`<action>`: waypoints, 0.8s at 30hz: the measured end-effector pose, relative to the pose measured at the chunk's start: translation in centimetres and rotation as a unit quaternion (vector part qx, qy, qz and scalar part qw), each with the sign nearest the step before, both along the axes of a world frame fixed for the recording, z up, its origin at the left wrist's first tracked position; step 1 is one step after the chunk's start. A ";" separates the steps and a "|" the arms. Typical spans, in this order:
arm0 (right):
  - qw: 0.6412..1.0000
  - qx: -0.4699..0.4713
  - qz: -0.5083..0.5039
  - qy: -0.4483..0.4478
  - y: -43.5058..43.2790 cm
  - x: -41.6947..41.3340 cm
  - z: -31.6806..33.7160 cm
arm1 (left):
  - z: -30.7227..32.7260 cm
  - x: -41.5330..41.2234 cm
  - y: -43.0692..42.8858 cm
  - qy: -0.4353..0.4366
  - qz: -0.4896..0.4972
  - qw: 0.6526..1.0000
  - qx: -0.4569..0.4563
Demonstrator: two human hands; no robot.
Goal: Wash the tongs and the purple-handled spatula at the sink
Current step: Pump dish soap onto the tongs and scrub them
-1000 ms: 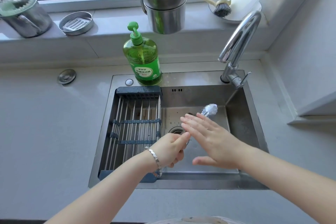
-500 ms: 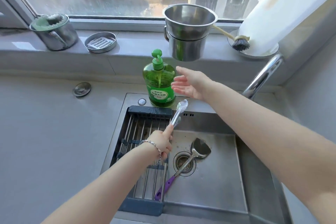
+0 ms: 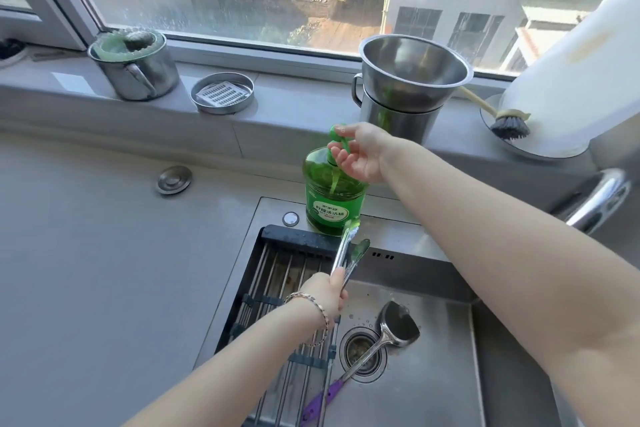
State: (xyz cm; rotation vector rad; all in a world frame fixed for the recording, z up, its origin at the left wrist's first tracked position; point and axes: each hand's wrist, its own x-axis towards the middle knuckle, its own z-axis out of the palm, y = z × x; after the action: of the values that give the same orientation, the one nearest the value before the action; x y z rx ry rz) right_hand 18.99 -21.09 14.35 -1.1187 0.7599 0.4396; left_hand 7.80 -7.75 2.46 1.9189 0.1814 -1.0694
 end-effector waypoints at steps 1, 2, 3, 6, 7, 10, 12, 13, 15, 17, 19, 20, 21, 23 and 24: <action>1.000 0.004 0.001 0.005 -0.1 0.2 0.0 | -0.2 0.2 -0.1 -0.012 -0.007 1.000 -0.001; 1.000 0.005 0.003 0.009 -0.2 0.2 0.1 | -0.4 0.4 -0.2 -0.019 -0.010 1.000 0.000; 1.000 0.004 0.004 0.011 -0.3 0.3 0.1 | -0.5 0.5 -0.3 -0.026 -0.012 1.000 0.003; 1.000 -0.001 0.003 0.014 -0.2 0.4 -0.1 | -0.9 1.1 -0.5 -0.046 -0.029 0.998 0.007; 1.000 0.003 -0.001 0.014 -0.2 0.5 -0.2 | -1.0 1.3 -0.5 -0.052 -0.036 0.998 0.009; 0.999 0.030 -0.014 0.017 0.0 0.7 -0.3 | -1.1 1.6 -0.3 -0.057 -0.045 0.997 0.009; 0.999 0.041 -0.024 0.018 0.0 0.7 -0.3 | -1.0 1.7 -0.1 -0.063 -0.047 0.997 0.010; 0.998 0.045 -0.029 0.017 0.0 0.8 -0.3 | -1.0 1.7 0.0 -0.067 -0.048 0.997 0.010; 0.998 0.053 -0.036 0.022 0.3 0.6 -0.5 | -0.9 1.6 0.1 -0.074 -0.053 0.996 0.012; 0.997 0.064 -0.034 0.027 0.5 0.6 -0.8 | -0.6 1.5 -0.1 -0.078 -0.058 0.995 0.011; 0.996 0.075 -0.035 0.028 0.6 0.6 -0.7 | -0.3 1.3 -0.3 -0.079 -0.061 0.995 0.007; 0.996 0.078 -0.037 0.030 0.6 0.6 -0.6 | -0.1 1.1 -0.3 -0.078 -0.064 0.995 0.006; 0.996 0.081 -0.039 0.029 0.5 0.5 -0.5 | 0.1 1.0 -0.2 -0.075 -0.069 0.995 0.005; 0.995 0.082 -0.042 0.027 0.4 0.3 -0.5 | 0.7 0.7 -0.1 -0.070 -0.080 0.994 0.009; 0.995 0.084 -0.043 0.025 0.5 0.0 -0.5 | 1.0 0.6 0.1 -0.071 -0.088 0.993 0.014</action>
State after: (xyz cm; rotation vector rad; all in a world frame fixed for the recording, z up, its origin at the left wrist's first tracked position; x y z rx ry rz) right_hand 18.96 -20.63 13.87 -0.9170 0.7965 0.4516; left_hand 8.36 -7.68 3.48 2.0576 -0.0538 -1.0447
